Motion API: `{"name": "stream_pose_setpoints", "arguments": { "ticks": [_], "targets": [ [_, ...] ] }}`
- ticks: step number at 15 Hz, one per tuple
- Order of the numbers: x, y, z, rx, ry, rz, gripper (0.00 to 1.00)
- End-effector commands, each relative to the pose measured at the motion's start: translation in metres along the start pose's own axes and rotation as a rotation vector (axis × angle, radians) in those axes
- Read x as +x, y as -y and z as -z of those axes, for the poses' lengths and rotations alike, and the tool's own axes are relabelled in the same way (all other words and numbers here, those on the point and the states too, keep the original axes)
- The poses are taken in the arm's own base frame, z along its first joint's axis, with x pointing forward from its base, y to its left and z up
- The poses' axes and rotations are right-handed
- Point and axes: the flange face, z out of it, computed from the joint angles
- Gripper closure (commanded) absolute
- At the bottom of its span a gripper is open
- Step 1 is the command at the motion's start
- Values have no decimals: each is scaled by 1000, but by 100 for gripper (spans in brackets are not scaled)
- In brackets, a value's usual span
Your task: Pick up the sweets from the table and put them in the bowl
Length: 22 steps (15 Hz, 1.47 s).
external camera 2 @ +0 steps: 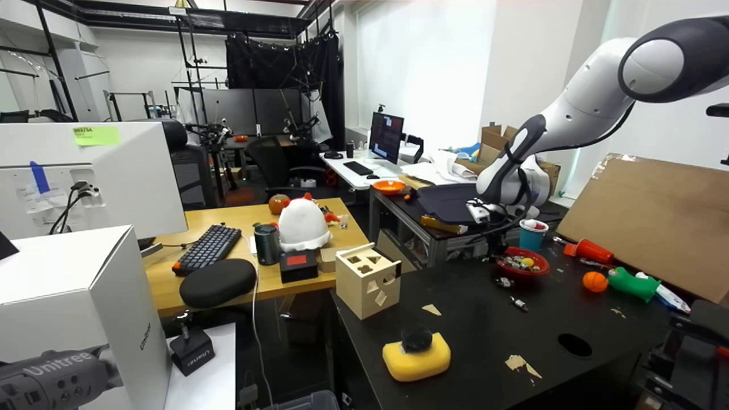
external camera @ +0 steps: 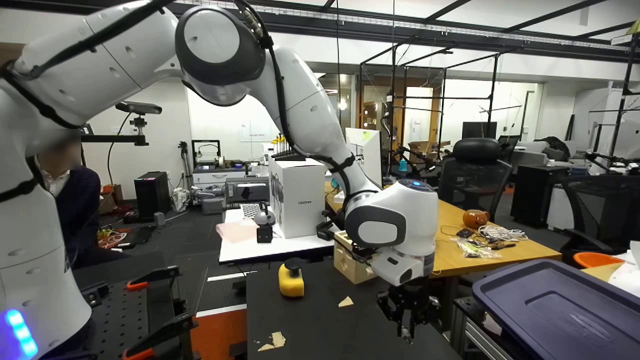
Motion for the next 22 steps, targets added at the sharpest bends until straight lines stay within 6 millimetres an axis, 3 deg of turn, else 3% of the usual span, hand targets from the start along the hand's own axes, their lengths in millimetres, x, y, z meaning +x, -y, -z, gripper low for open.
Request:
{"name": "stream_pose_setpoints", "arguments": {
  "ticks": [1,4,5,7,13,18,22],
  "targets": [
    [24,5,17,-11,-73,-95,94],
    [43,18,25,28,-156,-187,94],
    [47,20,26,34,-168,-204,52],
    [51,22,28,49,-203,-237,45],
    [27,8,23,12,-157,-186,1],
    [0,-11,15,-54,10,-77,0],
    [4,-25,-5,-139,116,-48,0]
  ]
}}
